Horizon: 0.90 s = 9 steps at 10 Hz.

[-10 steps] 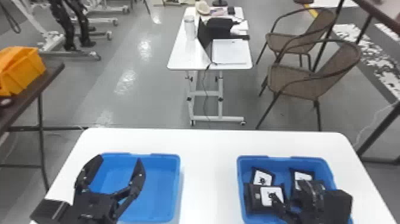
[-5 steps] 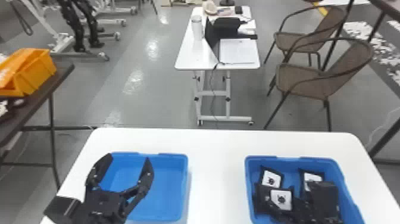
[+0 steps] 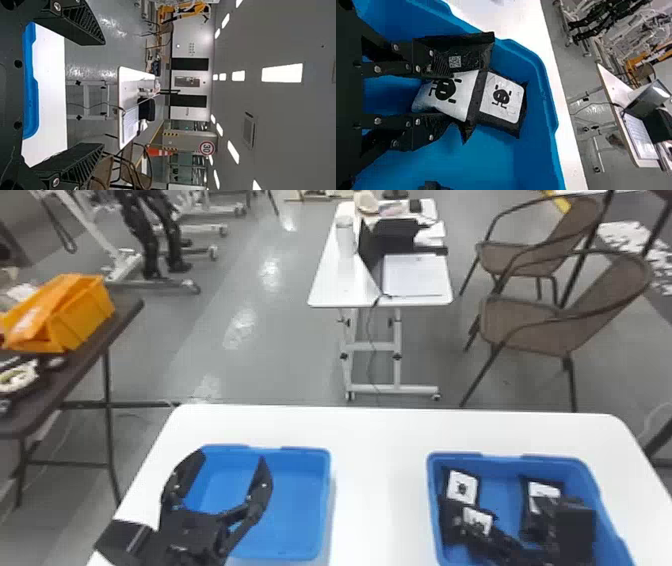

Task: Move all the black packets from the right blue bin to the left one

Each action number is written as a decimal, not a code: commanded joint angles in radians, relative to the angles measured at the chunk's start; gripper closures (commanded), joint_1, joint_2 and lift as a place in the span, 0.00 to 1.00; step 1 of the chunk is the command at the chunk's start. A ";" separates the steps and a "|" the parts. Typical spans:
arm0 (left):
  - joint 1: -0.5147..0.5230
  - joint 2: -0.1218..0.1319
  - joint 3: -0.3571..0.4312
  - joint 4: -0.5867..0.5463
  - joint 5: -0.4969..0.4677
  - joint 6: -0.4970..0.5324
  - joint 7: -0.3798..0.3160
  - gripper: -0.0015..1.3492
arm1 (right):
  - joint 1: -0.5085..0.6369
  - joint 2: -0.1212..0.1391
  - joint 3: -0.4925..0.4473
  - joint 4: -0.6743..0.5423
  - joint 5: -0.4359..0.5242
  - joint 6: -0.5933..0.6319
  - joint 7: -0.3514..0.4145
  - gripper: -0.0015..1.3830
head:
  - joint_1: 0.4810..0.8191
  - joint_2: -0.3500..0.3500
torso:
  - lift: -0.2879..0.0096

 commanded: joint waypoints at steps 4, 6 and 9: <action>-0.009 -0.003 0.012 -0.003 -0.006 0.005 -0.017 0.08 | 0.158 0.000 -0.063 -0.271 -0.086 0.054 -0.047 0.78 | 0.63 0.67 | 0.97; -0.061 -0.003 -0.008 -0.006 0.052 0.037 -0.024 0.08 | 0.147 -0.006 -0.052 -0.424 -0.150 0.152 -0.030 0.78 | 0.63 0.66 | 0.97; -0.205 0.011 -0.034 -0.006 0.178 0.263 -0.161 0.08 | -0.253 -0.051 0.229 -0.130 -0.176 0.087 0.201 0.78 | 0.63 0.73 | 0.97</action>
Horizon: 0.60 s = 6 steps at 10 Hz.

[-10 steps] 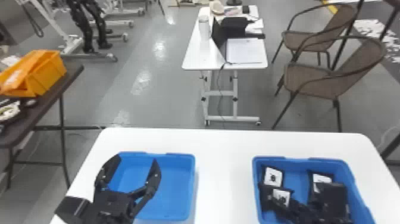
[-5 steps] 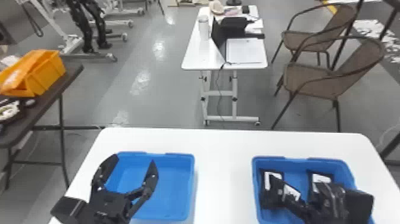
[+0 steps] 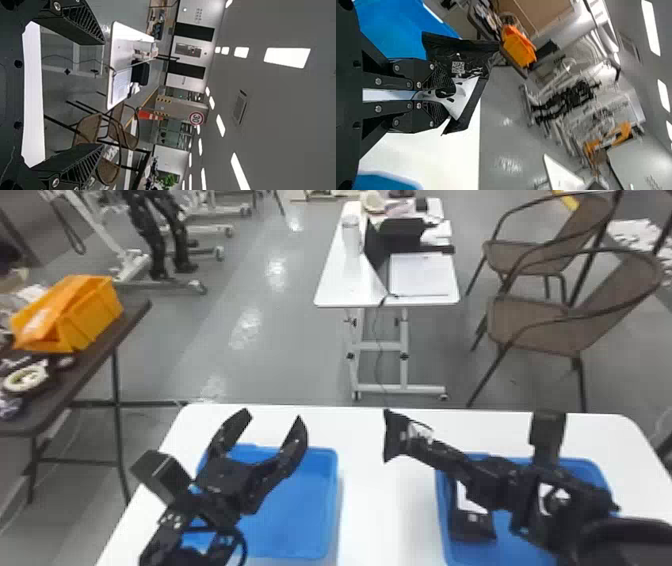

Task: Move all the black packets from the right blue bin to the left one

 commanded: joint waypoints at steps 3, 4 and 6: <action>-0.080 0.043 -0.036 0.002 0.092 0.184 -0.026 0.08 | -0.224 0.007 0.204 0.175 -0.101 -0.073 0.048 0.78 | 0.63 0.84 | 0.97; -0.095 0.039 -0.032 0.005 0.087 0.213 -0.044 0.08 | -0.253 0.010 0.241 0.189 -0.130 -0.075 0.065 0.78 | 0.63 0.85 | 0.97; -0.103 0.039 -0.032 0.008 0.087 0.242 -0.049 0.08 | -0.287 0.007 0.285 0.195 -0.145 -0.075 0.076 0.78 | 0.63 0.88 | 0.97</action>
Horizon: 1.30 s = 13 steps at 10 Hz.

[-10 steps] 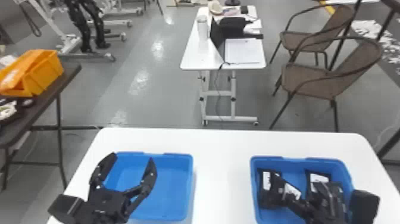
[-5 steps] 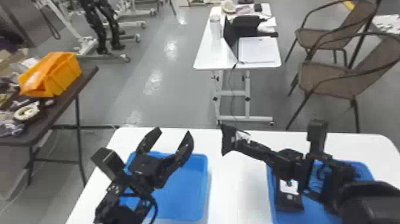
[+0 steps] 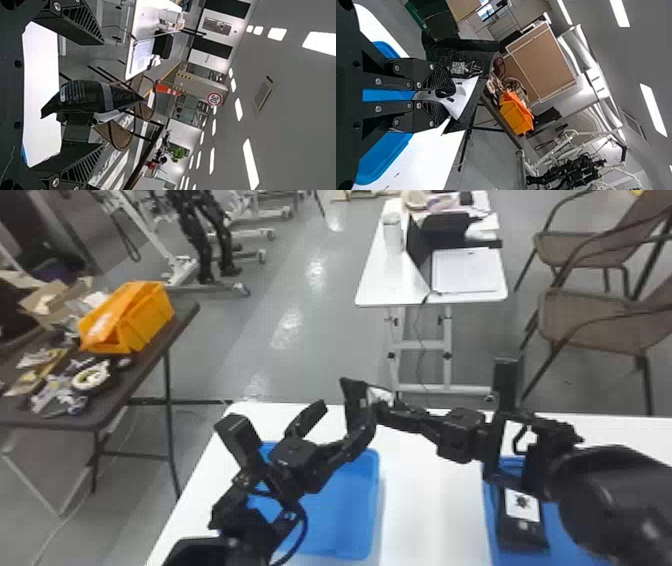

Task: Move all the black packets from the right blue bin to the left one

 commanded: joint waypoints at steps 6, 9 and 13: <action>0.013 -0.045 0.014 0.014 -0.027 -0.086 0.019 0.90 | -0.032 0.002 0.032 0.050 -0.047 -0.002 0.007 0.78 | 0.63 0.91 | 0.97; 0.022 -0.046 0.018 0.031 -0.015 -0.129 0.020 0.90 | -0.036 0.002 0.035 0.061 -0.054 -0.008 0.010 0.78 | 0.63 0.94 | 0.97; 0.030 -0.046 0.049 0.028 -0.112 -0.167 0.023 0.90 | -0.010 0.005 -0.013 0.077 -0.027 -0.063 0.030 0.15 | 0.63 0.94 | 0.97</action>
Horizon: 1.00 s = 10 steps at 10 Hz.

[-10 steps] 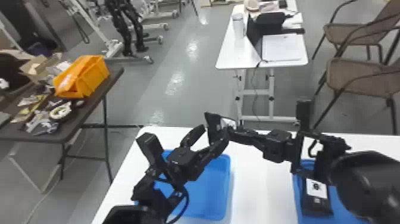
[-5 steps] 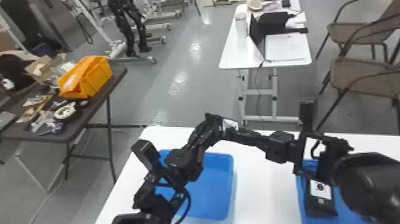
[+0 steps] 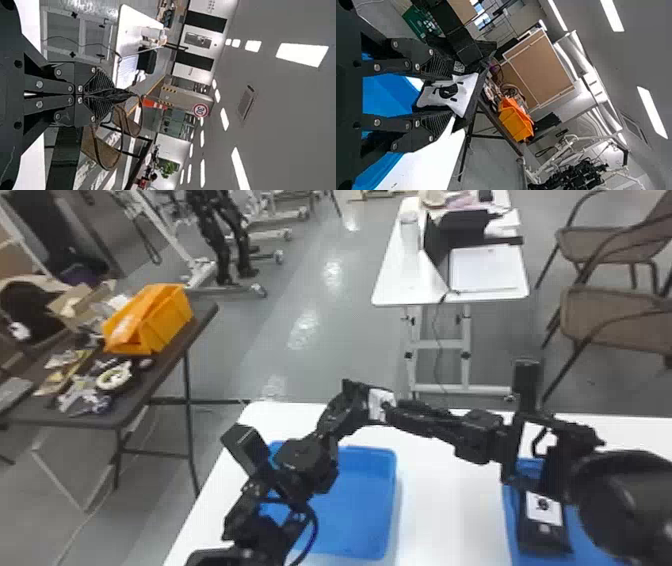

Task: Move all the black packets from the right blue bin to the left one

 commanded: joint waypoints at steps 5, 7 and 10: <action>0.062 -0.003 0.129 0.055 -0.519 0.048 0.001 0.89 | 0.360 0.019 -0.397 -0.395 0.409 0.117 -0.070 0.18 | 0.63 0.87 | 0.97; 0.069 -0.003 0.161 0.087 -0.576 0.065 0.001 0.24 | 0.427 0.015 -0.434 -0.442 0.460 0.123 -0.069 0.18 | 0.63 0.84 | 0.97; 0.091 -0.003 0.167 0.059 -0.449 0.008 0.001 0.15 | 0.531 0.062 -0.463 -0.496 0.605 0.053 -0.148 0.18 | 0.63 0.83 | 0.97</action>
